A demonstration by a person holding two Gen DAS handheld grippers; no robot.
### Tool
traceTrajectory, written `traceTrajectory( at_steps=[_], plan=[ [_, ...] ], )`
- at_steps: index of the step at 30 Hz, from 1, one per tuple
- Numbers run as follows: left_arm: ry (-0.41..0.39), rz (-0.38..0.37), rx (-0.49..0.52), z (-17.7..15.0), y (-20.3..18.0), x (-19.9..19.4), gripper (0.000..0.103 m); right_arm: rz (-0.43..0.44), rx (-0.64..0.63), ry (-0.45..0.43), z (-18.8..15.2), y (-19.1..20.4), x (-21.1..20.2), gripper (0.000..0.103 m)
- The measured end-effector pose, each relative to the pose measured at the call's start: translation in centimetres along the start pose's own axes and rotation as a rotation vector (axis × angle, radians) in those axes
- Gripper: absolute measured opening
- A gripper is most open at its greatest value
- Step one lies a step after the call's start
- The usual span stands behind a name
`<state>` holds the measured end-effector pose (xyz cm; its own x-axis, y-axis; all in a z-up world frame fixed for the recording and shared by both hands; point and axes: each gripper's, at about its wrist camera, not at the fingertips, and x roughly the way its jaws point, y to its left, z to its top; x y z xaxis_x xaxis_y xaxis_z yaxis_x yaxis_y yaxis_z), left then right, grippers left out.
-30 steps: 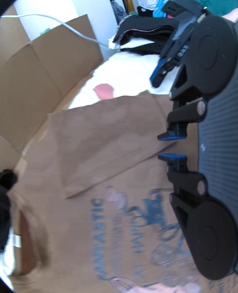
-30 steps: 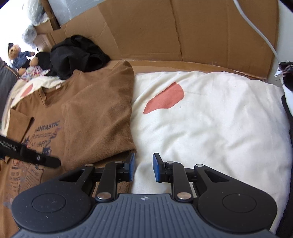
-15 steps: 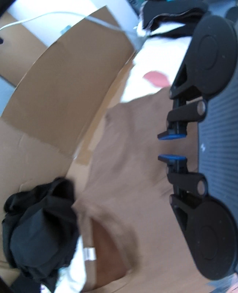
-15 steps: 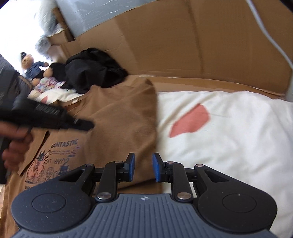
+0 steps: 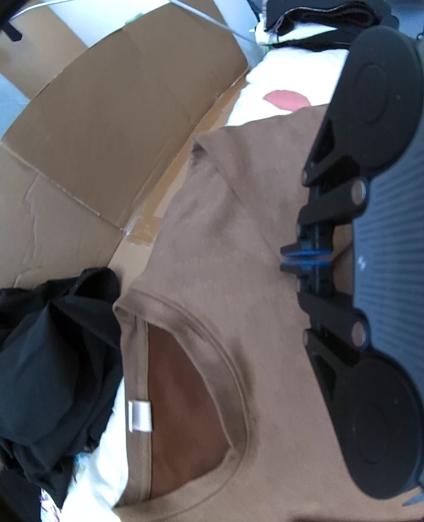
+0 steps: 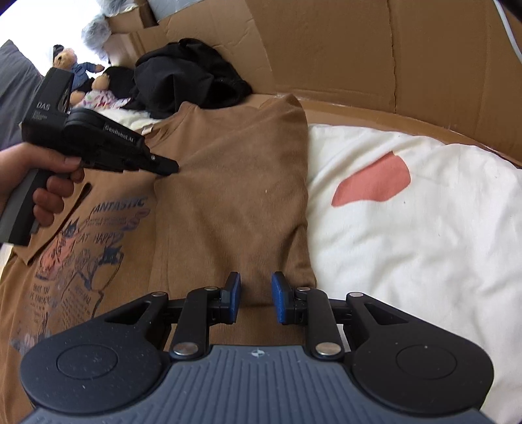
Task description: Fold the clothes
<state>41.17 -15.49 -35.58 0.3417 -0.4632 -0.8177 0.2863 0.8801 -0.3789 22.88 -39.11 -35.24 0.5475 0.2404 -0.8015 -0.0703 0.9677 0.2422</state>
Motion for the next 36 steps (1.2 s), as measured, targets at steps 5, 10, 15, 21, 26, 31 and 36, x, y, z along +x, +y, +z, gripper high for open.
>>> traceTrajectory(
  at_steps=[5, 10, 15, 21, 26, 31, 36],
  plan=[
    [-0.048, -0.006, 0.067, -0.3, -0.1, -2.1, 0.016, 0.001, 0.03, -0.039, 0.6, -0.1, -1.6, 0.024],
    [-0.052, -0.033, 0.071, -0.4, -0.9, -2.1, 0.016, -0.077, 0.027, -0.069, 1.8, -0.5, -1.8, 0.024],
    [-0.027, -0.044, 0.106, -0.6, -1.9, -1.2, 0.016, -0.136, 0.069, -0.011, 1.7, -1.4, -0.1, 0.025],
    [0.018, 0.018, 0.088, -0.8, -1.6, 0.5, 0.003, -0.112, 0.107, -0.028, 0.9, -2.4, -0.2, 0.009],
    [0.024, 0.048, 0.098, -0.7, -1.5, 0.6, 0.003, -0.106, 0.139, -0.009, 0.3, -2.8, -0.3, 0.009],
    [0.006, 0.088, 0.108, -1.2, -2.0, -0.9, 0.01, -0.134, 0.152, 0.009, 0.7, -2.2, -0.8, 0.014],
    [-0.008, -0.018, 0.126, -3.2, -3.3, -2.0, 0.01, -0.134, 0.127, -0.05, 1.0, -1.7, -2.4, 0.02]
  ],
)
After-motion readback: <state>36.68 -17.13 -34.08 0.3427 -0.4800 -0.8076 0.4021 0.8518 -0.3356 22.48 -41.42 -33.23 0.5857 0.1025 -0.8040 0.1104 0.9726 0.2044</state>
